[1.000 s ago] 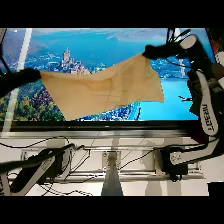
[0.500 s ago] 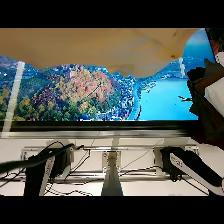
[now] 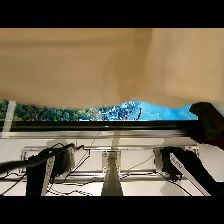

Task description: Fold the clothes and pants, and hang the long-sleeved shirts on hangers.

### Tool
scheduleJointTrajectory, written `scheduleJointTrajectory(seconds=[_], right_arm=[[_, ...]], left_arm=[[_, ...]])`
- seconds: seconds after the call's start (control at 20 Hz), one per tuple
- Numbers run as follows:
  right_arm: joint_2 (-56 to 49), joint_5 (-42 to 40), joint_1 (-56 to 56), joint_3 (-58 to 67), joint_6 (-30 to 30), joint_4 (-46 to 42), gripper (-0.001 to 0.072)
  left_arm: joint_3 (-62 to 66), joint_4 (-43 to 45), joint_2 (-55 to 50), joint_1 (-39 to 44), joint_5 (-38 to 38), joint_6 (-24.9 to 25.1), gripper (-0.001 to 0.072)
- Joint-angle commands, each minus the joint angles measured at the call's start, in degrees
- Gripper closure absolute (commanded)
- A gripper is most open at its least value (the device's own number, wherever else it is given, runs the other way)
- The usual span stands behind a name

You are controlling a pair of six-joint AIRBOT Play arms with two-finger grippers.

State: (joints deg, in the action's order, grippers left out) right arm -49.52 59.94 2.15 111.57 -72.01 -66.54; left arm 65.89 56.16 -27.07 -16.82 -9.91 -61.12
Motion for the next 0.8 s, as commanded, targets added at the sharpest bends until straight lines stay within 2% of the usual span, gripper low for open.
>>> scheduleJointTrajectory(seconds=[0.0,0.1,0.25,0.5,0.65,0.75], right_arm=[[-7.3,7.3,0.0,-4.1,-4.4,-2.7,0.0699],[-14.1,9.8,0.0,-7.5,-4.4,-3.0,0.0699],[-26.1,9.4,0.0,-11.9,-4.4,-2.8,0.0699],[-45.6,-0.5,0.0,-14.0,-4.5,-2.8,0.0699],[-51.9,-6.0,-0.2,-14.0,-4.5,-3.0,0.0698],[-53.2,-6.7,-1.2,-14.0,-4.4,-3.3,0.0698]], left_arm=[[0.0,-0.1,-11.5,0.0,-12.1,-1.7,0.0701],[0.0,0.0,-20.4,0.0,-16.3,-1.7,0.0701],[0.0,0.0,-34.1,1.5,-17.6,-0.6,0.0699],[0.0,0.0,-54.5,7.7,-14.6,9.7,0.0699],[0.0,0.2,-60.2,9.0,-11.0,9.7,0.0698],[0.0,0.2,-61.1,9.0,-12.0,9.7,0.0698]])
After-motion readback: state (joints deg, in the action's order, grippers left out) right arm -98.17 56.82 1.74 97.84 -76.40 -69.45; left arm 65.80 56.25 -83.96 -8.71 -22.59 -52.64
